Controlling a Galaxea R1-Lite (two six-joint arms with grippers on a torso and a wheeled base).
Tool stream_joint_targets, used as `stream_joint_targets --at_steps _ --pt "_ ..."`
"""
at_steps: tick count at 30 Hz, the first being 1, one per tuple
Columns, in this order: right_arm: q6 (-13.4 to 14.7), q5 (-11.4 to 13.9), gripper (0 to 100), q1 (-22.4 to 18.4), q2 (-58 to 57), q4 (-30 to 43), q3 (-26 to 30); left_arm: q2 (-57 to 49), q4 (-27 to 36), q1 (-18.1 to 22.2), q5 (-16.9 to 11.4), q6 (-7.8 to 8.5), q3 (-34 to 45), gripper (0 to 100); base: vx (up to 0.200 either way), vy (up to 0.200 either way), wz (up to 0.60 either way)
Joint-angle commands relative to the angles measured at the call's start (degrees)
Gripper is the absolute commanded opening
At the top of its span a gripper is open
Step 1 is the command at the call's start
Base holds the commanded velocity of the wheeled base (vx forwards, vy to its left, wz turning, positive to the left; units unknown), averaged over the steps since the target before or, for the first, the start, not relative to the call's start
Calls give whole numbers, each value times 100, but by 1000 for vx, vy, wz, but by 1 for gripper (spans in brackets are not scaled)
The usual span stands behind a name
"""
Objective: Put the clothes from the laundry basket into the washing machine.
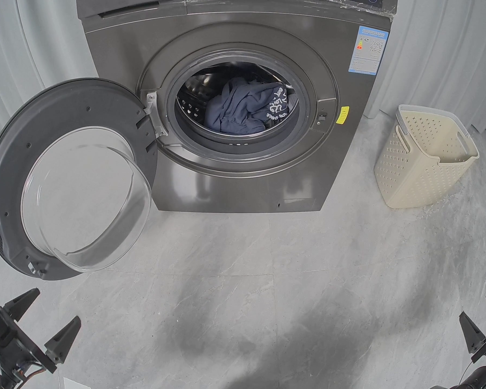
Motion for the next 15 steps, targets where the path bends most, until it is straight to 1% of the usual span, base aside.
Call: stream_joint_targets --at_steps 1,2,3,4,6,7,8,9,12,13,15 --pt "-249 -220 100 -770 -1482 1091 90 -3508 2443 1989 -1075 227 86 100 0 0 0" --pt "-372 -79 100 -743 -1491 1170 99 -3508 2434 1998 -768 271 104 100 0 0 0" --pt "-372 -79 100 -743 -1491 1170 99 -3508 2434 1998 -768 271 104 100 0 0 0" --pt "-469 149 100 -708 -1500 1152 99 -3508 2452 1998 -609 315 104 100 0 0 0" --pt "-530 220 100 -708 -1509 1161 99 -3578 2452 1963 -671 201 104 100 0 0 0" --pt "-539 229 100 -726 -1500 1161 99 -3578 2452 1963 -680 69 104 100 0 0 0" --pt "-557 229 100 -726 -1509 1161 99 -3587 2452 1963 -706 -142 104 100 0 200 0" --pt "-557 237 100 -717 -1509 1161 99 -3587 2443 1963 -724 -212 104 100 0 200 0" --pt "-548 229 100 -717 -1509 1161 99 -3587 2452 1963 -961 -283 104 100 0 200 0" --pt "-548 229 100 -717 -1509 1161 99 -3587 2452 1963 -996 -291 104 100 0 200 0" --pt "-548 229 100 -726 -1509 1161 99 -3587 2452 1972 -970 -274 104 100 0 200 0"
